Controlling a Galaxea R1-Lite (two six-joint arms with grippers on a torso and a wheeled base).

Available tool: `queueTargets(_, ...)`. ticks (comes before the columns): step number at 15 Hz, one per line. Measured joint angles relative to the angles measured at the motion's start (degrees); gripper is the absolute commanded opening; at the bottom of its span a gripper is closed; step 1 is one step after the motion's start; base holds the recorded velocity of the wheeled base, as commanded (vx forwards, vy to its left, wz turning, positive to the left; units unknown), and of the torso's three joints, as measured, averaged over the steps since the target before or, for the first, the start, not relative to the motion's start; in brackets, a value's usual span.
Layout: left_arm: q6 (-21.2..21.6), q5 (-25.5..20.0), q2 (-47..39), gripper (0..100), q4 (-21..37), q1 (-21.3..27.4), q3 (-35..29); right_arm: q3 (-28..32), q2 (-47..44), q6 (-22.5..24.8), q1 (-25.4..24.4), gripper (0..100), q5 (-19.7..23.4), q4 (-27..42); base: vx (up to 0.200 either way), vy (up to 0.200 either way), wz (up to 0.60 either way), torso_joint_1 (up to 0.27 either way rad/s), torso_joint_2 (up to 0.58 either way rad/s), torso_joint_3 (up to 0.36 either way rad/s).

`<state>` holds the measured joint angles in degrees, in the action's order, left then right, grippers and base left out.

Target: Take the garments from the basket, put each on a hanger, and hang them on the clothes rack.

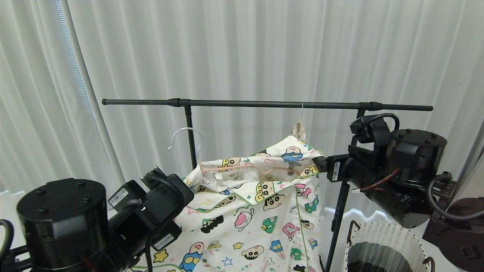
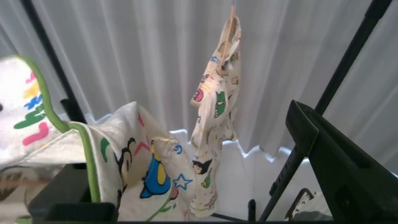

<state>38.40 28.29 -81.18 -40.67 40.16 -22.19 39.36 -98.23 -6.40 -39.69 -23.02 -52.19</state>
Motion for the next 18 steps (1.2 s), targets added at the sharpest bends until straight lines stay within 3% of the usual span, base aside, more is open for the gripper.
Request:
queueTargets(2,-4.05,2.71,-2.45,0,-0.02,0.37,-2.43,0.02,2.17,-0.02,-2.86,100,-0.07,1.39,0.000,0.000,0.00,0.000,0.00,0.000)
queueTargets(8,-5.83,2.82,-5.92,0,0.02,3.72,-6.80,-0.52,3.97,-0.06,-14.45,100,-0.79,1.67,0.000,0.000,0.00,0.000,0.00,0.000)
queueTargets(11,-6.57,2.77,-6.36,0,0.05,4.24,-7.89,-4.17,3.83,-0.13,-19.76,100,-1.52,1.66,0.000,0.000,0.00,0.000,0.00,0.000)
queueTargets(15,-10.41,2.16,-6.50,0,0.02,7.50,-8.90,-10.76,4.19,-0.11,-21.85,100,-1.85,1.69,0.000,0.000,0.00,0.000,0.00,0.000)
queueTargets(18,-10.85,-1.89,-6.36,0,-0.02,8.72,-8.85,-12.98,5.42,1.56,-21.21,100,-1.74,1.63,0.000,0.000,0.00,0.000,0.00,0.000)
